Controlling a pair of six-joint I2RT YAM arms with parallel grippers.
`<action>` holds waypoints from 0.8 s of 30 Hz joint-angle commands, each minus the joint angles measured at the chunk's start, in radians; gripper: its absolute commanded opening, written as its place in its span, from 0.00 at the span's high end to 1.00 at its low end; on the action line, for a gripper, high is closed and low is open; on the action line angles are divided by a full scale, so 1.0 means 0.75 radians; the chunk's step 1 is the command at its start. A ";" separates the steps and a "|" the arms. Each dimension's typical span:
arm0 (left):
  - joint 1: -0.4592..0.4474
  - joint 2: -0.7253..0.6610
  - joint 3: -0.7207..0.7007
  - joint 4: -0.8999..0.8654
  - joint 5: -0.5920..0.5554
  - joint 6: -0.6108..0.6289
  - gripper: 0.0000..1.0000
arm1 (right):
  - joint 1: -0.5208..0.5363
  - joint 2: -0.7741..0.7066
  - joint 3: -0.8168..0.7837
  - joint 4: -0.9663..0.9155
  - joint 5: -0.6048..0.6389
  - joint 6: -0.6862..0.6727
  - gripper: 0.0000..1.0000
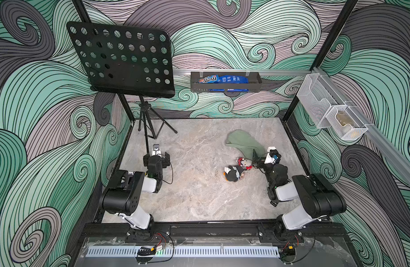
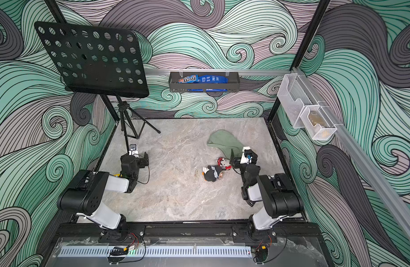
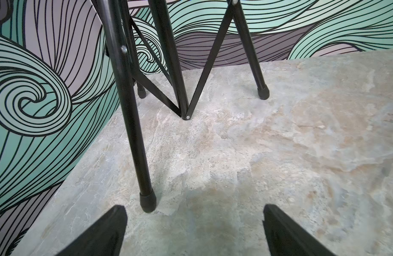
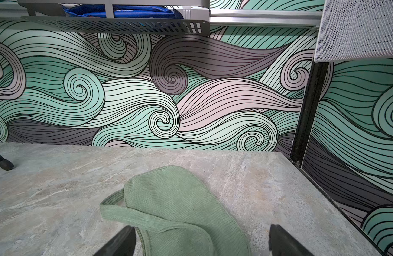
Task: Remove the decoration from the bag
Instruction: Pick up the bag from the center of the board.
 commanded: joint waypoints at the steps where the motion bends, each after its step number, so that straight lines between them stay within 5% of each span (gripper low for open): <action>1: -0.006 -0.009 0.026 -0.006 0.003 -0.007 0.01 | 0.010 -0.001 -0.007 0.008 0.024 0.008 0.01; 24: -0.007 -0.009 0.027 -0.005 0.003 -0.007 0.01 | 0.002 -0.002 0.003 -0.005 0.000 0.007 0.01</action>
